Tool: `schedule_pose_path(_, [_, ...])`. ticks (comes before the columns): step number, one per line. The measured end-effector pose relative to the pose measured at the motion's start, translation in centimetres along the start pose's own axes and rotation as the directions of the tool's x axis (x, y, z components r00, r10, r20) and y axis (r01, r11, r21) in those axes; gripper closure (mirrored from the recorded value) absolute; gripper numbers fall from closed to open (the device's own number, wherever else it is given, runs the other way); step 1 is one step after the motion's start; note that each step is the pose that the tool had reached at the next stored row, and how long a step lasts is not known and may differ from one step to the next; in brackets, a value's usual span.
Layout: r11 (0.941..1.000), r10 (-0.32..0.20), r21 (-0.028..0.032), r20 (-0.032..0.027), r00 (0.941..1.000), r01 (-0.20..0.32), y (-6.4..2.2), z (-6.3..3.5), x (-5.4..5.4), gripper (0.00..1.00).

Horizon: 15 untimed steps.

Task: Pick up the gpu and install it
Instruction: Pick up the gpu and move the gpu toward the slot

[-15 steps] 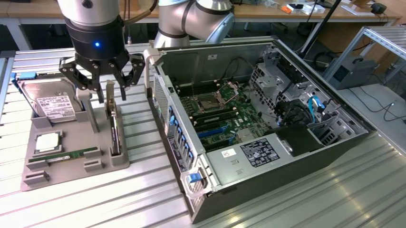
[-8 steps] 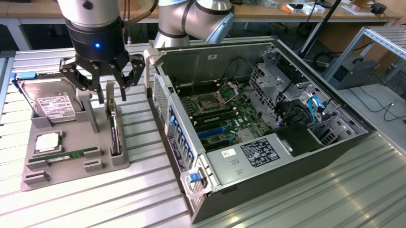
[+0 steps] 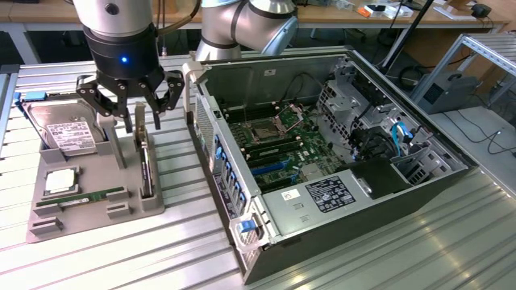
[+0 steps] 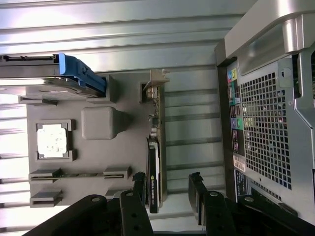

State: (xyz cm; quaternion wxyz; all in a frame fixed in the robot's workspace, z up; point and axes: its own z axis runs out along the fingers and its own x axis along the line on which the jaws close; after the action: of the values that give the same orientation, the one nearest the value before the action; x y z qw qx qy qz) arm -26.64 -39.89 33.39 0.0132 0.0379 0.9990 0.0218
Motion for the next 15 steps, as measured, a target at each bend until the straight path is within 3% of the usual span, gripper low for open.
schedule_pose_path(15, [1.0, 0.0, 0.0, 0.0, 1.0, 0.0, -0.11, 0.94, 0.02, 0.52])
